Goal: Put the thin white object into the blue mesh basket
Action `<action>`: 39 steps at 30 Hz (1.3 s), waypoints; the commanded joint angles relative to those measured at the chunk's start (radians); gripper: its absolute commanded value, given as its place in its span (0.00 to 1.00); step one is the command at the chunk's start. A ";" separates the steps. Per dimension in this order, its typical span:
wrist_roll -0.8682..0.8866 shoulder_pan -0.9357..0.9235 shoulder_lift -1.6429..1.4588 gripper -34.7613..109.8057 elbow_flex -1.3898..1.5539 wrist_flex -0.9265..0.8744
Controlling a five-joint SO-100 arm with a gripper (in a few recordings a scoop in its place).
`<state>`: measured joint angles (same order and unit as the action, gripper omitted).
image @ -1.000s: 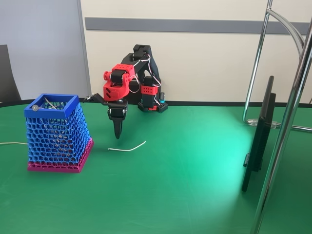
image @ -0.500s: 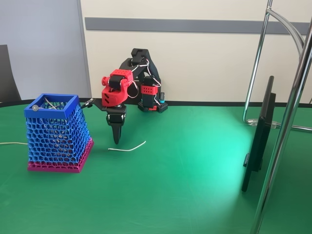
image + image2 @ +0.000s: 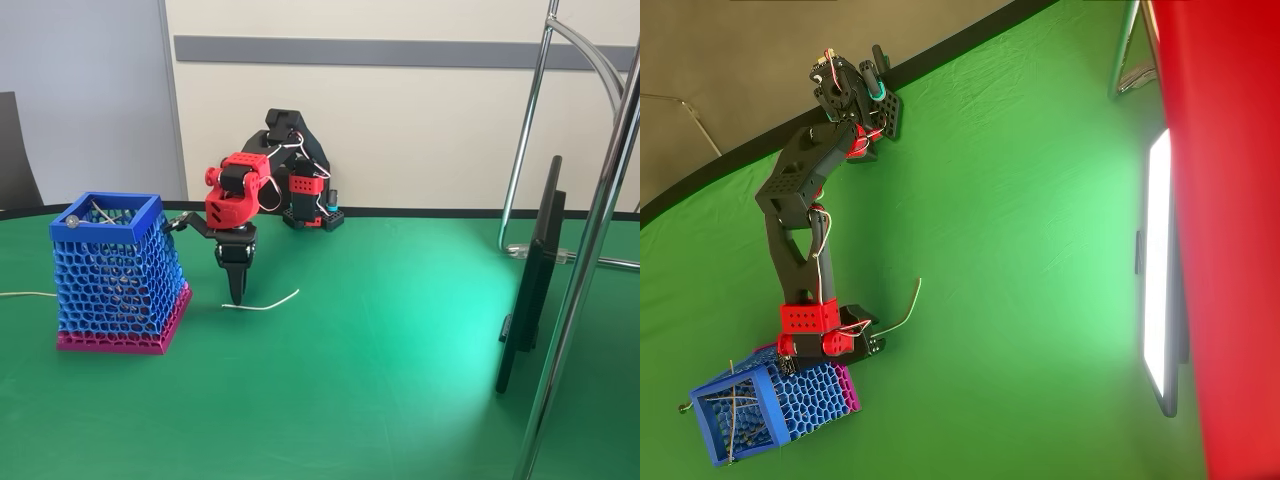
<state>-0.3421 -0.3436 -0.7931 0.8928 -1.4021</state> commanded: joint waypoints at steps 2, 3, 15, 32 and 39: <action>-0.003 -0.012 0.006 0.37 -0.060 -0.014; -0.003 -0.012 0.014 0.37 -0.074 -0.025; -0.014 -0.032 0.077 0.36 -0.161 -0.066; -0.032 -0.052 0.138 0.33 -0.212 -0.091; -0.041 -0.051 0.140 0.26 -0.213 -0.092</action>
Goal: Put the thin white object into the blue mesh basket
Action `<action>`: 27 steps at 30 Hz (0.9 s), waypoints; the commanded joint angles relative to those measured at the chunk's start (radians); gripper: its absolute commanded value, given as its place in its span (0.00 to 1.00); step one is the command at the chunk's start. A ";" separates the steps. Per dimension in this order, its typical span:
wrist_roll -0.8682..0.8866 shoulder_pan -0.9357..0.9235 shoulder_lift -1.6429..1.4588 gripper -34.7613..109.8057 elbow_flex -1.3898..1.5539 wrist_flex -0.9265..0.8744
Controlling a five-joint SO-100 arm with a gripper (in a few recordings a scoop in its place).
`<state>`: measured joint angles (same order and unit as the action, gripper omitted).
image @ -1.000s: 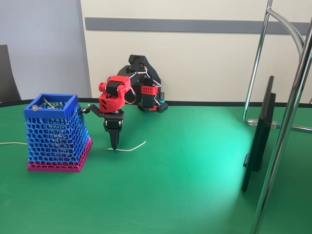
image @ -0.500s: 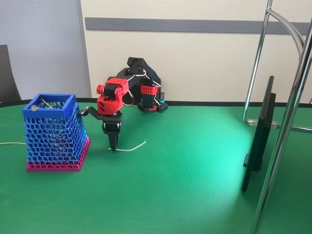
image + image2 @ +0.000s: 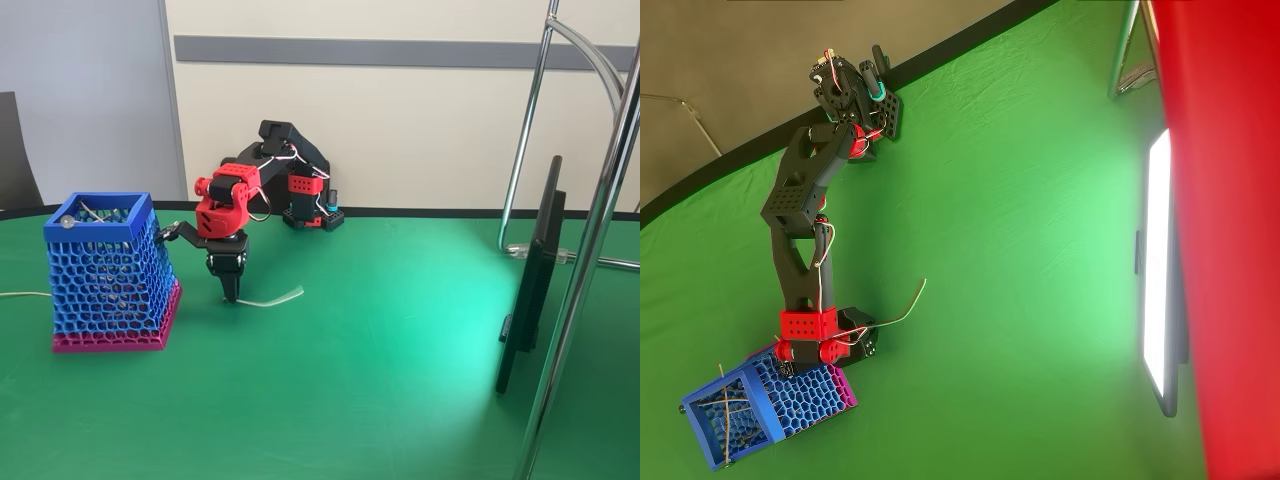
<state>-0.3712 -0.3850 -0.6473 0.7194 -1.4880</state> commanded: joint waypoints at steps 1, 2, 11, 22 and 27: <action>-0.014 -0.009 -0.006 0.25 -0.043 -0.006; -0.015 -0.009 -0.006 0.24 -0.046 -0.006; -0.063 0.003 -0.052 0.24 -0.258 -0.006; -0.204 0.023 -0.066 0.24 -0.511 0.071; -0.230 0.005 -0.114 0.24 -0.552 0.218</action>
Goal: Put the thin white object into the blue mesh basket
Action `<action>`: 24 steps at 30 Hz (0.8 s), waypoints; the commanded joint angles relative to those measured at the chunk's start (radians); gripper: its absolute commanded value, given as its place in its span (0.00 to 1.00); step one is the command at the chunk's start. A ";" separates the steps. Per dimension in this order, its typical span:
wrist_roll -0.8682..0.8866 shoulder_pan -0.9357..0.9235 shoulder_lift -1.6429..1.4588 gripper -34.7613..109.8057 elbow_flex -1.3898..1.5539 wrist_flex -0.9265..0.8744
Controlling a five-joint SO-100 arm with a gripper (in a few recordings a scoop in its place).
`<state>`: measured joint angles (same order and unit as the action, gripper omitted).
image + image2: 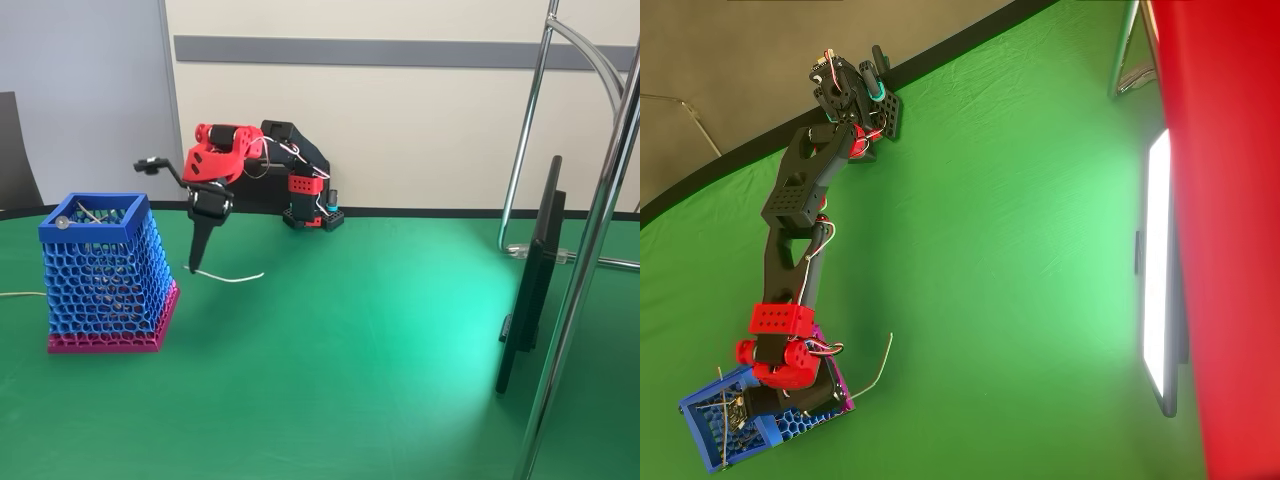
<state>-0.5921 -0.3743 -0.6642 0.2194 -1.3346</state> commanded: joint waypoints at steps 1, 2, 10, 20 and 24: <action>-0.005 -0.011 -0.107 0.24 -0.063 0.092; -0.003 -0.015 -0.121 0.24 -0.067 0.114; 0.029 -0.071 -0.284 0.24 0.011 0.431; -0.239 -0.140 -0.502 0.24 0.341 0.827; -0.370 -0.166 -0.569 0.24 0.497 0.979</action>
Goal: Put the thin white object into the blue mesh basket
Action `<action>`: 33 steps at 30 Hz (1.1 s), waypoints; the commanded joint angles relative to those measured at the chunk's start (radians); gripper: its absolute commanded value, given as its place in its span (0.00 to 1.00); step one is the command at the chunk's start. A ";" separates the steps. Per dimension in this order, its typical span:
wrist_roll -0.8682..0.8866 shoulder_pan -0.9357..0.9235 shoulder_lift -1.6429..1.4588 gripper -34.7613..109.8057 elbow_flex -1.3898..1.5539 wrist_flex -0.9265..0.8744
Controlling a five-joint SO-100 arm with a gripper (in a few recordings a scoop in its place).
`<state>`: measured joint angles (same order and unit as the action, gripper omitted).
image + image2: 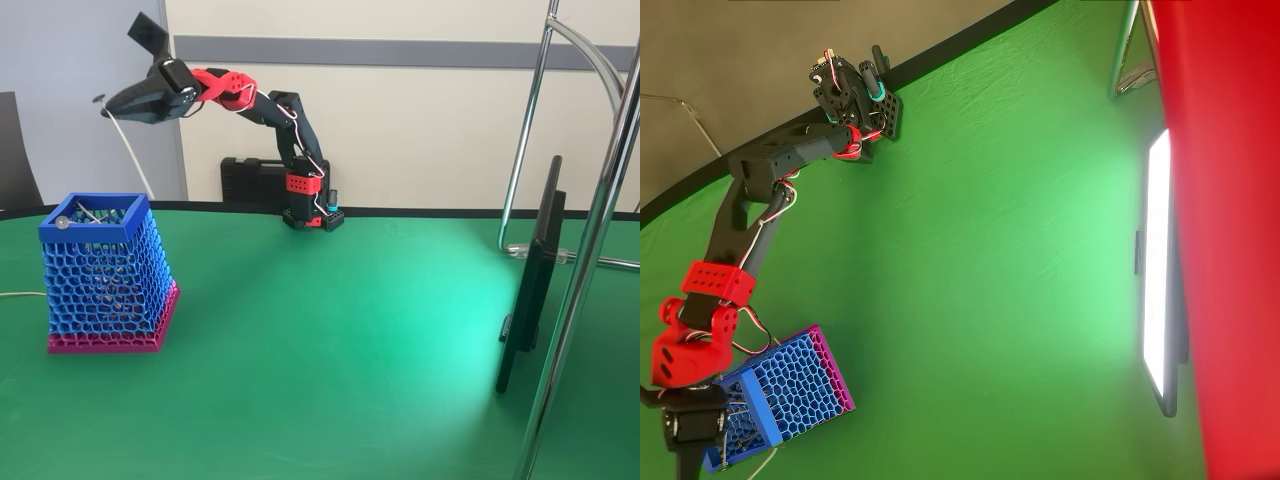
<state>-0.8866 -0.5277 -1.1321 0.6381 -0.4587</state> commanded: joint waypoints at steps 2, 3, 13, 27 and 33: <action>-0.130 -0.025 -0.133 0.24 0.147 0.152; -0.155 -0.031 -0.150 0.24 0.184 0.173; -0.385 -0.100 -0.267 0.24 0.465 0.319; -0.403 -0.176 -0.325 0.28 0.795 0.538; -0.437 -0.183 -0.353 0.32 0.917 0.583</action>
<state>-1.3100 -0.7072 -1.4143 1.5401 0.0951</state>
